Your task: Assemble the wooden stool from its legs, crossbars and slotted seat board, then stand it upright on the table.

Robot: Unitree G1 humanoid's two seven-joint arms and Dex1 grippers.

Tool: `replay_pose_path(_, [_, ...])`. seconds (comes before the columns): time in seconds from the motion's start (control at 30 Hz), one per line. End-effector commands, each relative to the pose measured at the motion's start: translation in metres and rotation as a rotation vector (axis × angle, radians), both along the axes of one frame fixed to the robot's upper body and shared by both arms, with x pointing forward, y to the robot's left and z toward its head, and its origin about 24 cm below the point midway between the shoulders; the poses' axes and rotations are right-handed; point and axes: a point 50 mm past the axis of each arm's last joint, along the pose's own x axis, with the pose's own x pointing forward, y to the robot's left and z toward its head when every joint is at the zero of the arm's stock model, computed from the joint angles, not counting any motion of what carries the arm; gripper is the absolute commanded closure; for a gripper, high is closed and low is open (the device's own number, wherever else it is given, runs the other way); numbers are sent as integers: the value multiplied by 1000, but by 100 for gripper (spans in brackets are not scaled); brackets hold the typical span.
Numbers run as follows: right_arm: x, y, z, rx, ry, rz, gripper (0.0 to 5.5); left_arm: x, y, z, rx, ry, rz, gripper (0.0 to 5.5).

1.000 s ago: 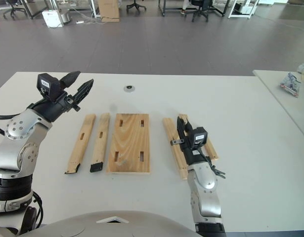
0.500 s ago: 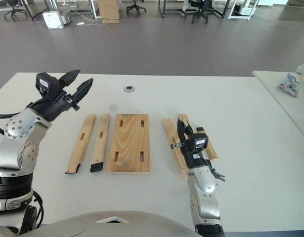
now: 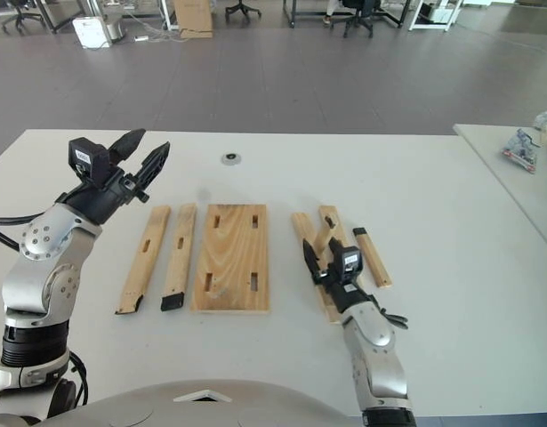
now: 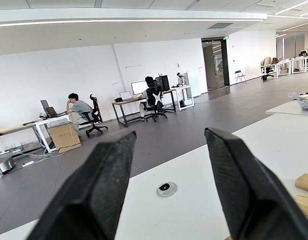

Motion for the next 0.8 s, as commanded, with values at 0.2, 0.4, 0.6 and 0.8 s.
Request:
replay_pose_path(0.2, [-11, -2, -1, 88, 247, -8, 240, -12, -2, -4, -21, -3, 50, 296])
replay_pose_path(0.4, [-9, -13, 0, 33, 266, -42, 240, -17, -5, -6, -37, -1, 66, 296])
replay_pose_path(0.6, [-11, -12, -2, -63, 314, 6, 240, -18, -5, -6, -44, -4, 75, 296])
replay_pose_path(0.8, [-14, -11, -3, -113, 414, 54, 240, -19, -7, -6, -48, -7, 79, 296])
